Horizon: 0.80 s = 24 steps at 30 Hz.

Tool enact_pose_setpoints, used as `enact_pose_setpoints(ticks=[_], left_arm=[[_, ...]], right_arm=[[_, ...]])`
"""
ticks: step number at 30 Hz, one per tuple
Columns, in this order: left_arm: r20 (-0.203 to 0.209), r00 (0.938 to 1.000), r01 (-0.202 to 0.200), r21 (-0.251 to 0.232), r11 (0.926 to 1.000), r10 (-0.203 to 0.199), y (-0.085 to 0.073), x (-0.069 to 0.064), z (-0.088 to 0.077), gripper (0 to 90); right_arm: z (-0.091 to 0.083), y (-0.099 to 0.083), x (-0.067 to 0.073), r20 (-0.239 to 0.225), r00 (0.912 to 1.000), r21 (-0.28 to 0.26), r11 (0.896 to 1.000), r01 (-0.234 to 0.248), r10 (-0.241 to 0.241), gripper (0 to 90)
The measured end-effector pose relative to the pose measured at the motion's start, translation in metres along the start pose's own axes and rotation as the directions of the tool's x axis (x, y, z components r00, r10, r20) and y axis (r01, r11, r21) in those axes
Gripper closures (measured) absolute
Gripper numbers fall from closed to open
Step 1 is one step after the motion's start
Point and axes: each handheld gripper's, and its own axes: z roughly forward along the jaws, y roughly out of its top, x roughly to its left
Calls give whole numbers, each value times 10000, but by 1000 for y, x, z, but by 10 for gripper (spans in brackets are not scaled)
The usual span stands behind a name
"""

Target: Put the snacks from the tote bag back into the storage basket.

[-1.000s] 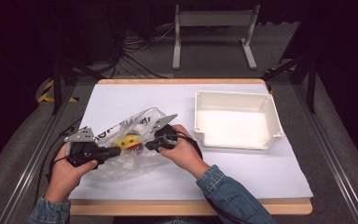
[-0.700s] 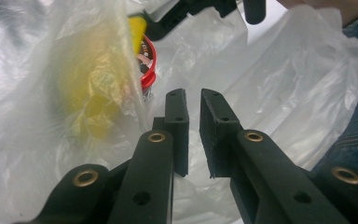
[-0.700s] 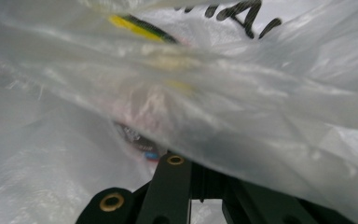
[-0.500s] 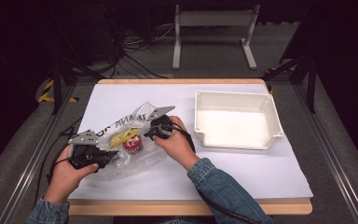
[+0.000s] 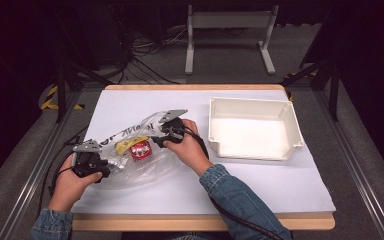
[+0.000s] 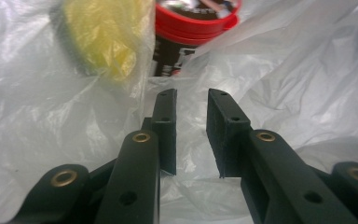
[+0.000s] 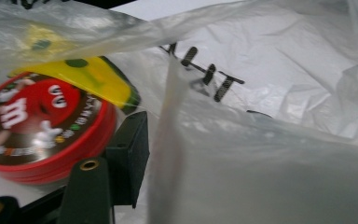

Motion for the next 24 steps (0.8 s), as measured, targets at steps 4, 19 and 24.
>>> enact_pose_setpoints(ticks=[4, 19, 24], left_arm=[[-251, 9992, 316, -341, 9989, -325, -3, 9, 1, 718], [-454, 9914, 1199, -538, 9913, -1224, -16, 34, 6, 673], [-571, 9906, 1195, -772, 9898, -1240, -15, 33, 3, 604]], right_arm=[[6, -4, -6, 286, 9995, -9, 9999, -157, 157, 375], [13, -24, -23, 823, 9956, 533, 9974, -486, 441, 324], [6, -26, -23, 663, 9967, 526, 9974, -494, 458, 264]])
